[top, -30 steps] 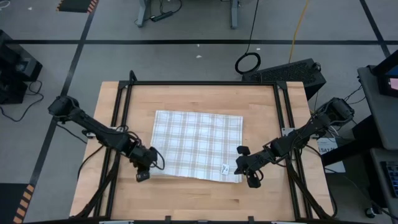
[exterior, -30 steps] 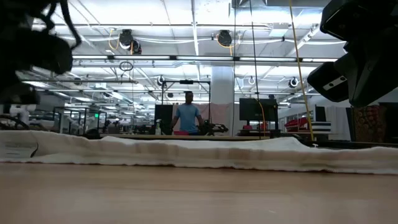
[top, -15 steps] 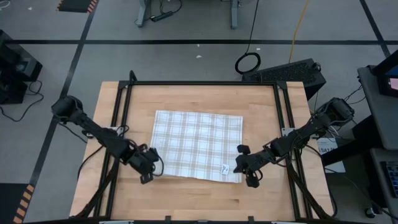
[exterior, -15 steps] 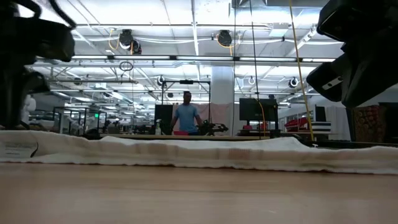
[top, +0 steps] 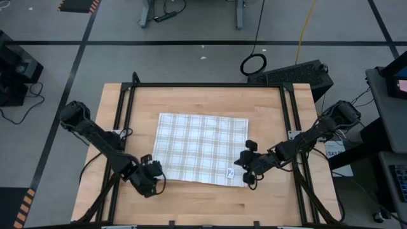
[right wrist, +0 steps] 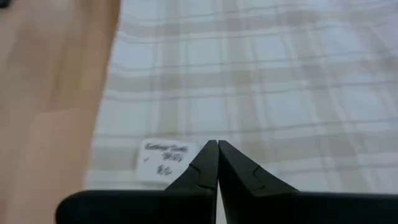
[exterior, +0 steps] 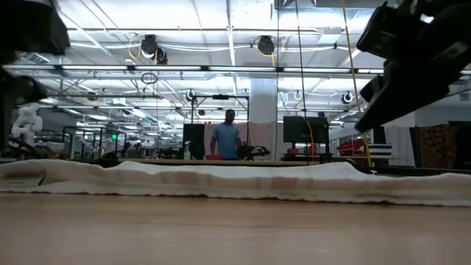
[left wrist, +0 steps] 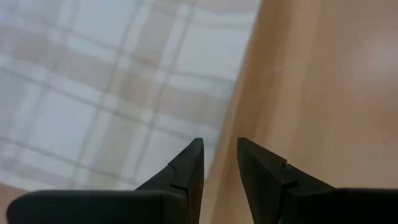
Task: Roll towel
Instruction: Roll the white kitchen towel
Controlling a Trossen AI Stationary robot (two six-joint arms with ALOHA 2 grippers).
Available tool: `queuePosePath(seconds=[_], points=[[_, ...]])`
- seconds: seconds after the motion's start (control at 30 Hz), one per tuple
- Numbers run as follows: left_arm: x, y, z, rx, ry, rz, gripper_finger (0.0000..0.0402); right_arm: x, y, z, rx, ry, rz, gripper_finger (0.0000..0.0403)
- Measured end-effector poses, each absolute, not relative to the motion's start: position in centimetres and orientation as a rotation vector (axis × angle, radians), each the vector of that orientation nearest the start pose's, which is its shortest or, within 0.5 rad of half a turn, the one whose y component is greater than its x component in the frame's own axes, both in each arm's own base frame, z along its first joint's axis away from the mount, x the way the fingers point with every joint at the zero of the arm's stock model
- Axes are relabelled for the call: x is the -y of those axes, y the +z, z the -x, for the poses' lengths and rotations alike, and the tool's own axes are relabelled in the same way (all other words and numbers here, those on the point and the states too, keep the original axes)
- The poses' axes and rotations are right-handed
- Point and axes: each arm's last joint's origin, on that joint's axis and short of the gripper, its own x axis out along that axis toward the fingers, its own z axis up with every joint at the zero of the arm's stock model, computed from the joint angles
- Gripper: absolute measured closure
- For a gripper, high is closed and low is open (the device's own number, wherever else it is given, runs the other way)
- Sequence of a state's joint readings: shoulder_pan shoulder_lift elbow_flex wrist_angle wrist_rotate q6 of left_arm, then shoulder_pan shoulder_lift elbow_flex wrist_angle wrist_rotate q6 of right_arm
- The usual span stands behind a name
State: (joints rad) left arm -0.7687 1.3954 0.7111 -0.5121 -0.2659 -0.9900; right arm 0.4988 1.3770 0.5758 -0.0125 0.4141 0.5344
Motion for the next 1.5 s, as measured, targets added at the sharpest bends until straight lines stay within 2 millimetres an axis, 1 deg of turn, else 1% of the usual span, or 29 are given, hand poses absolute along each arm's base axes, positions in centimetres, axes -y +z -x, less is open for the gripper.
queuePosePath(seconds=[0.07,0.13,0.27,0.37,0.53,0.67,0.77,0.83,0.87,0.93,0.97,1.03,1.1,1.17,1.23,1.3,1.4,1.5], points=[[16.3,17.5,-17.0,-1.089,0.124,0.264,0.0299,-10.9,15.5,-22.5,-0.730,-0.113,-0.123,0.0401],[16.4,17.7,-16.1,-1.088,0.172,0.248,0.0299,-11.2,15.0,-23.0,-0.715,-0.097,-0.103,0.0401],[16.5,16.6,-14.6,-1.142,0.252,0.235,0.0299,-11.8,14.5,-24.1,-0.647,-0.056,-0.070,0.0401],[17.1,15.9,-14.1,-1.163,0.232,0.216,0.0299,-12.1,14.3,-24.8,-0.591,-0.027,-0.047,0.0401],[17.7,14.5,-13.7,-1.202,0.249,0.137,0.0299,-12.5,14.5,-25.4,-0.518,-0.008,-0.055,0.0401],[18.2,13.0,-14.1,-1.208,0.271,0.103,0.0299,-12.5,14.5,-25.5,-0.502,-0.010,-0.079,0.0401],[18.6,12.2,-14.4,-1.196,0.269,0.084,0.0299,-12.6,13.7,-25.6,-0.529,-0.020,-0.081,0.0401],[18.9,12.3,-14.5,-1.202,0.271,0.086,0.0299,-12.6,13.1,-25.7,-0.548,-0.027,-0.082,0.0401],[19.0,12.7,-14.5,-1.211,0.271,0.091,0.0299,-12.7,12.7,-25.7,-0.558,-0.032,-0.086,0.0401],[19.3,13.6,-14.4,-1.240,0.267,0.090,0.0299,-12.7,11.7,-25.8,-0.590,-0.043,-0.085,0.0401],[19.6,14.5,-14.5,-1.239,0.257,0.096,0.0299,-12.7,11.2,-25.8,-0.606,-0.049,-0.085,0.0401],[20.1,16.8,-14.9,-1.185,0.229,0.118,0.0299,-12.7,10.3,-25.9,-0.628,-0.063,-0.088,0.0401],[20.2,18.3,-15.2,-1.121,0.215,0.098,0.0299,-12.7,9.3,-25.9,-0.653,-0.069,-0.093,0.0401],[20.3,19.5,-15.6,-1.023,0.188,0.046,0.0299,-12.8,8.7,-26.0,-0.659,-0.085,-0.118,0.0401],[20.2,20.2,-16.0,-0.870,0.209,-0.032,0.0299,-12.8,8.3,-26.1,-0.663,-0.098,-0.136,0.0401],[19.9,19.7,-16.7,-0.744,0.257,-0.108,0.0299,-12.9,8.2,-26.1,-0.668,-0.092,-0.141,0.0401],[19.7,18.2,-18.2,-0.691,0.223,-0.174,0.0299,-12.8,8.9,-26.0,-0.667,-0.071,-0.141,0.0401],[19.1,16.6,-19.5,-0.647,0.221,-0.164,0.0299,-12.8,10.4,-25.8,-0.638,-0.034,-0.126,0.0401]])
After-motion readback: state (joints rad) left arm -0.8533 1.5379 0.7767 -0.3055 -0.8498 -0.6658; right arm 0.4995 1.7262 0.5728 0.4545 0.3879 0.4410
